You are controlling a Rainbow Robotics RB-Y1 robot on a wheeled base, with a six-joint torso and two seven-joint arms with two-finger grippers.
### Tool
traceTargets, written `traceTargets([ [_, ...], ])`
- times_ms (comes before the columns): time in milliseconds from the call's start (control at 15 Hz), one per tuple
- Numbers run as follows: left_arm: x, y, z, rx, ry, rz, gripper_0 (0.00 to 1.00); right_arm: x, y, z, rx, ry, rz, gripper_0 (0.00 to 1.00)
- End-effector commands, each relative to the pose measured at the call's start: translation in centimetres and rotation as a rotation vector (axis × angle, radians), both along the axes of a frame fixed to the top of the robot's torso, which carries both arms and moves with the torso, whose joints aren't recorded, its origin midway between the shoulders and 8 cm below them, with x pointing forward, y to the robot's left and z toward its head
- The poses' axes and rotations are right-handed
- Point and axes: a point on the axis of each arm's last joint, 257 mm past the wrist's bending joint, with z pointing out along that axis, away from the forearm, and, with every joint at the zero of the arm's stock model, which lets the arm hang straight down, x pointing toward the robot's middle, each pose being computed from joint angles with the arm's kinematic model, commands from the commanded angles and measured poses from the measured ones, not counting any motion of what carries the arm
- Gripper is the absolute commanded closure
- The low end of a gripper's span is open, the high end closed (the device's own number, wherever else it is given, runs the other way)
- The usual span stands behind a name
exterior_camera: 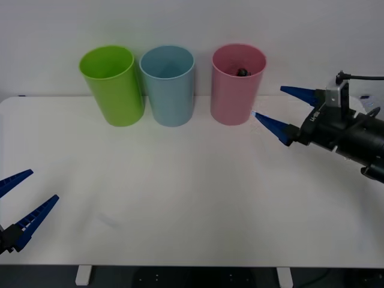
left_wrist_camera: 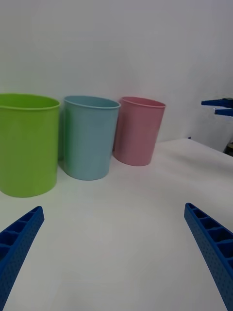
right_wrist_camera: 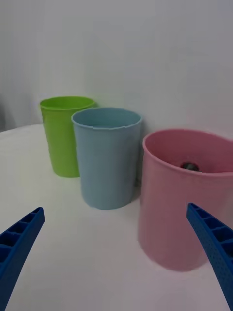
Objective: Grasp the object on the table and drop it into the matching bin: aluminum can to the light blue bin, PET bottle to the pink bin.
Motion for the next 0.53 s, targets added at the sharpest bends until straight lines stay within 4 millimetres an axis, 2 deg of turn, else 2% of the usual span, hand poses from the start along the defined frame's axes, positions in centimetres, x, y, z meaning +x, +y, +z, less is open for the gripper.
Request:
traceTargets([
  [67, 0.0, 0.0, 0.0, 0.0, 0.0, 0.0, 0.0, -2.7, -1.4, -2.5, -0.034, 0.002, -0.017, 0.0],
  [333, 0.0, 0.0, 0.0, 0.0, 0.0, 0.0, 0.0, -7.3, -2.1, -4.6, -0.034, 0.038, -0.016, 0.0],
  [533, 0.0, 0.0, 0.0, 0.0, 0.0, 0.0, 0.0, -10.4, -2.1, -5.2, -0.004, 0.06, -0.018, 0.0],
])
